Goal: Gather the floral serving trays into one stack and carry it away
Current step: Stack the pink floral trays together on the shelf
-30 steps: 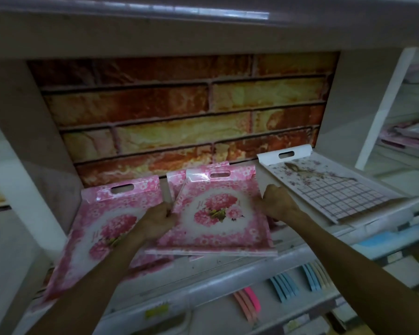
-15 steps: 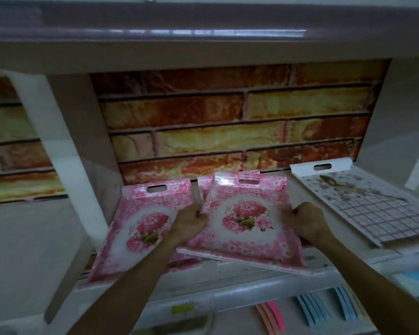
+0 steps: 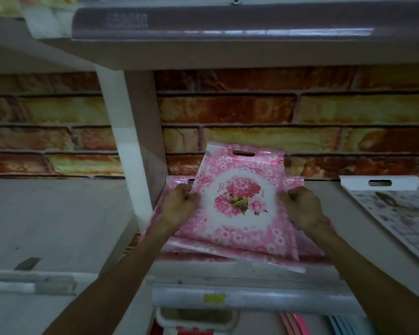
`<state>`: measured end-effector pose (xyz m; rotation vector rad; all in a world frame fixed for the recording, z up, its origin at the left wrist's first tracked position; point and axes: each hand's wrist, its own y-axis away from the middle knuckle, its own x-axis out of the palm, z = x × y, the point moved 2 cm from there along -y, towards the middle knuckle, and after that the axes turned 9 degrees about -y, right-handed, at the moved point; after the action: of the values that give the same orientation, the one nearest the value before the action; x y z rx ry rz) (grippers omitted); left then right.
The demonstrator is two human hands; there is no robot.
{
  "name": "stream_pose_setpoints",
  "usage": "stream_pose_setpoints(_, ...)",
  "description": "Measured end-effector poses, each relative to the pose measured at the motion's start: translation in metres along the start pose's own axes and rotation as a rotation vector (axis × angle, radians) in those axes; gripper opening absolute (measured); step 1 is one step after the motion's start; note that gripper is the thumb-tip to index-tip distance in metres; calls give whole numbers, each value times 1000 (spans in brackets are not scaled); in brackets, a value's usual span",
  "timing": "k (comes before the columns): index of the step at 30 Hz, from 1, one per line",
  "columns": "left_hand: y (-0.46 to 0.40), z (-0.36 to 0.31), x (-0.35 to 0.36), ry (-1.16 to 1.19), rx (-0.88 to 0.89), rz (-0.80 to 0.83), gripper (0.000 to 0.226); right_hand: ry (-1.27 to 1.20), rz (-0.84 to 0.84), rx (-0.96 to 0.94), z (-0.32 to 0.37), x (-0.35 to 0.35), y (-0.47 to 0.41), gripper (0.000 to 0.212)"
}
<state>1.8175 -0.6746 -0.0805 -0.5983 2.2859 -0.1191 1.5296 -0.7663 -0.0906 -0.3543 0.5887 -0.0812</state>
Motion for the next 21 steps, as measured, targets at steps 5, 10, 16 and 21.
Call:
stream_pose_setpoints(5,-1,35,-41,-63,-91,-50,27,-37,95,-31,29,48,-9,46)
stream_pose_setpoints(10,0,65,-60,-143,-151,-77,21,-68,190,14,48,87,-8,47)
stream_pose_setpoints(16,2,87,-60,-243,-164,-48,28,37,259,51,52,107,-4,42)
stream_pose_setpoints(21,1,93,-52,-304,-160,-4,30,98,289,73,47,114,-5,34)
